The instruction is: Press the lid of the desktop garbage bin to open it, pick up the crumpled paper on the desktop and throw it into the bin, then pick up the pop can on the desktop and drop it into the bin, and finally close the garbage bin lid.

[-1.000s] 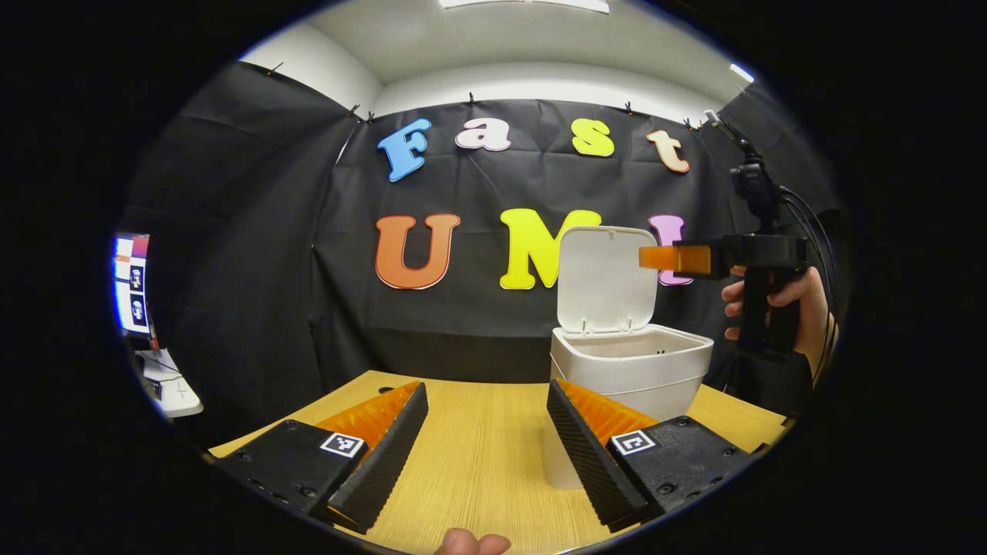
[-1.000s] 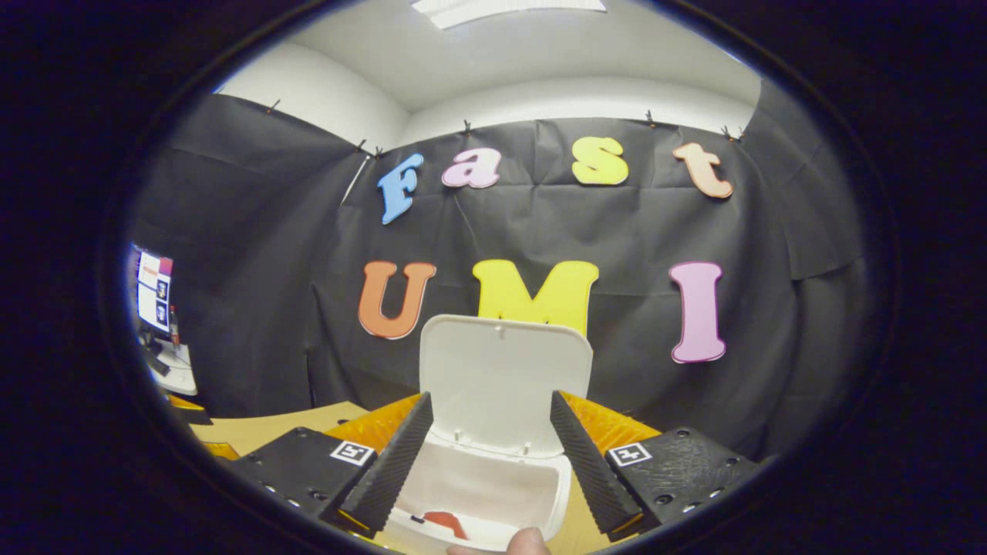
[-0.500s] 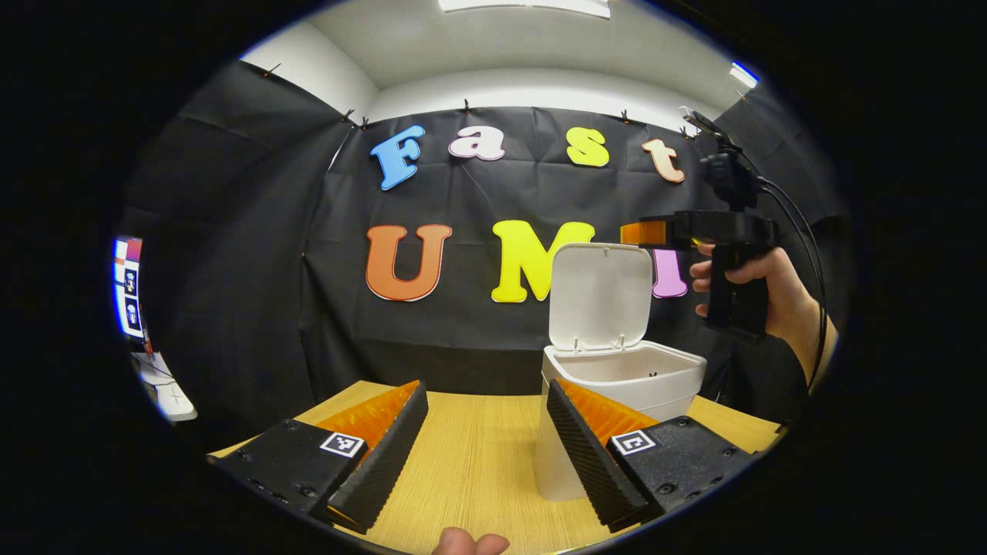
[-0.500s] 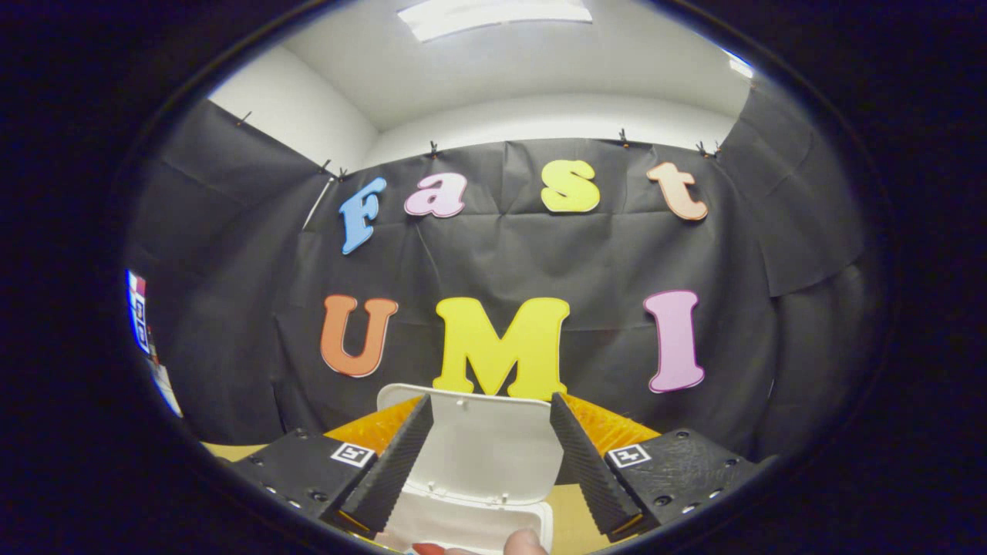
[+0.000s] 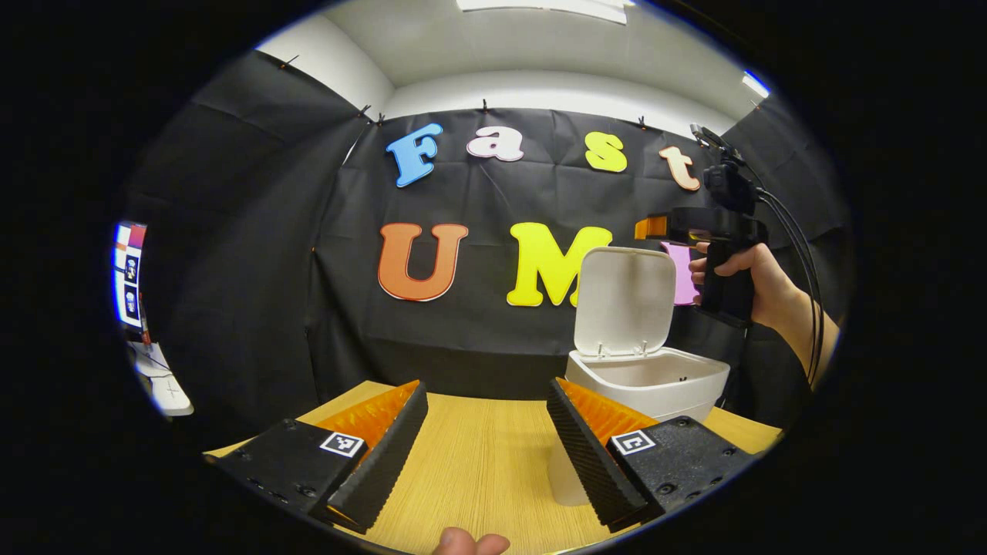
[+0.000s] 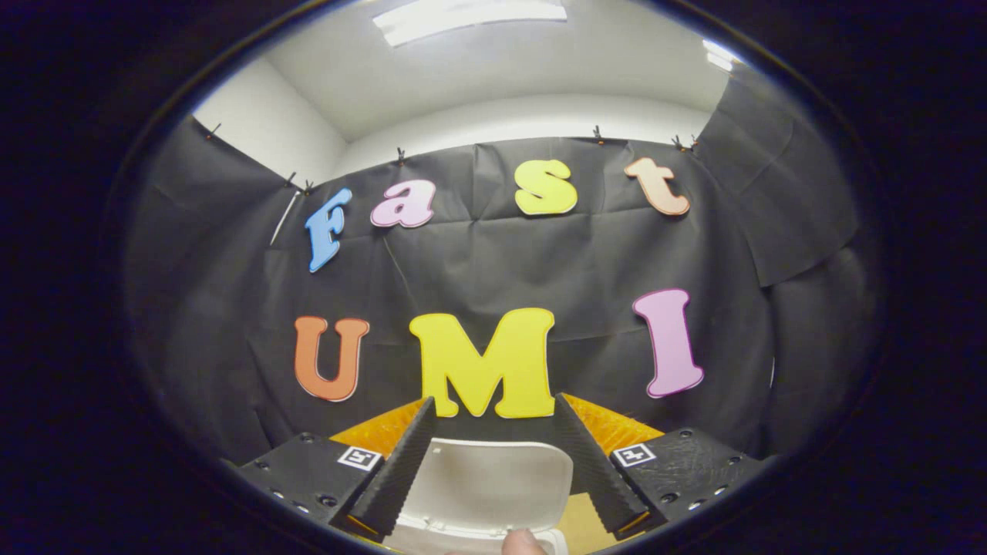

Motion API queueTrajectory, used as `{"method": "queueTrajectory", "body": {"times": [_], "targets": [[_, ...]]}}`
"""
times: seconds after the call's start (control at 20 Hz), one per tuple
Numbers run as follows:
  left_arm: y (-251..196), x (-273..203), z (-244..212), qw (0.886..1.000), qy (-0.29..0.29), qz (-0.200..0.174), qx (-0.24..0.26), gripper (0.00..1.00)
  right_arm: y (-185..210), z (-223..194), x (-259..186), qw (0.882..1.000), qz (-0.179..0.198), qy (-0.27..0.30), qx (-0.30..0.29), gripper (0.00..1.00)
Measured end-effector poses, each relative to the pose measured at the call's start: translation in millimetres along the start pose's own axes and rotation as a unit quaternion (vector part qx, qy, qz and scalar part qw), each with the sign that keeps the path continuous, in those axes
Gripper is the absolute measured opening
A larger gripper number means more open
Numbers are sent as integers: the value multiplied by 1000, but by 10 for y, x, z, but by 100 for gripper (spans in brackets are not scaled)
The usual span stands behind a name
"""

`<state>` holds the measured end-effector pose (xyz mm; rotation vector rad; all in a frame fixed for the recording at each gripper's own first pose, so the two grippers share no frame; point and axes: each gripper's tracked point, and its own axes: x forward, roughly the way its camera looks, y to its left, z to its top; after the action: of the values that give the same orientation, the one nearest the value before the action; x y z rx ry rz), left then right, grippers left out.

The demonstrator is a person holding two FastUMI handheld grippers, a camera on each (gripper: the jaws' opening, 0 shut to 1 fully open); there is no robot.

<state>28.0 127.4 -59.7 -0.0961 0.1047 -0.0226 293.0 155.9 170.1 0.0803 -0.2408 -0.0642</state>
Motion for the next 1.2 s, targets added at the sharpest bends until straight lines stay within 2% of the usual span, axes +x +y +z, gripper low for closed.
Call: {"method": "queueTrajectory", "body": {"times": [0.05, 0.1, 0.3, 0.45, 0.5, 0.7, 0.85, 1.2], "targets": [[9, 14, 15, 1000, 0, 0, -4, 100, 28, 8, 60, 1000, 1, 5, 3, 90], [10, 13, 13, 1000, 1, -2, -7, 100, 38, 51, 113, 1000, 1, 8, 9, 93], [80, 28, 69, 1000, -3, 6, -2, 100, 100, 159, 266, 1000, -1, -2, 13, 92], [50, 61, 53, 1000, 0, 6, -3, 100, 136, 42, 296, 1000, 4, 14, 7, 89], [21, 63, 48, 1000, 1, 3, -3, 100, 127, 3, 293, 1000, 6, 21, 5, 93], [-15, 40, 81, 1000, -4, -1, 2, 100, 101, -121, 303, 999, 10, 45, 6, 93], [-15, 29, 63, 1000, -2, 3, 5, 100, 91, -276, 279, 997, 14, 75, 15, 93], [-80, -100, -19, 1000, 7, 3, 11, 100, 127, -284, -36, 995, 27, 98, -1, 95]]}}
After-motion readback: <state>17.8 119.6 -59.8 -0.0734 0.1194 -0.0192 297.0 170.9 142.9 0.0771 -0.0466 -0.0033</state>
